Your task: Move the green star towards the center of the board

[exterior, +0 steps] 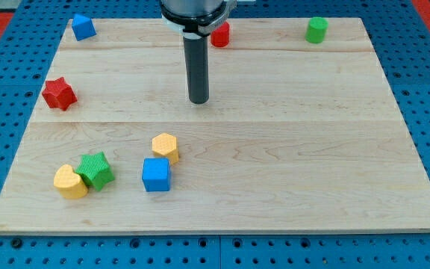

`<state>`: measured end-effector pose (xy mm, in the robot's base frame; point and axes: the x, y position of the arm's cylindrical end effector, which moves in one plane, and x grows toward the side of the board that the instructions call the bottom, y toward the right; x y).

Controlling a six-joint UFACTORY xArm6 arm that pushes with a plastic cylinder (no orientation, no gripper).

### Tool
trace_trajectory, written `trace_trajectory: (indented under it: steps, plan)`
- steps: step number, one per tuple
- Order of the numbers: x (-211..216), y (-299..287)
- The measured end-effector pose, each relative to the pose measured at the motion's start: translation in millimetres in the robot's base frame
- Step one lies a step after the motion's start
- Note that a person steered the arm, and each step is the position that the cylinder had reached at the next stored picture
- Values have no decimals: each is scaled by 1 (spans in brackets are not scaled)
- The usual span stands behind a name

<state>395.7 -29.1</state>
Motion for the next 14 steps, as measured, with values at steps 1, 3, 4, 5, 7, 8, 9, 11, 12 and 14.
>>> trace_trajectory:
  steps: [1, 3, 4, 5, 7, 8, 9, 11, 12, 14]
  plan:
    - [6, -6]
    - [44, -57]
    - [46, -86]
    - [46, -90]
    - [49, -140]
    - [51, -148]
    - [54, -150]
    - [88, -181]
    - [106, -201]
    - [116, -156]
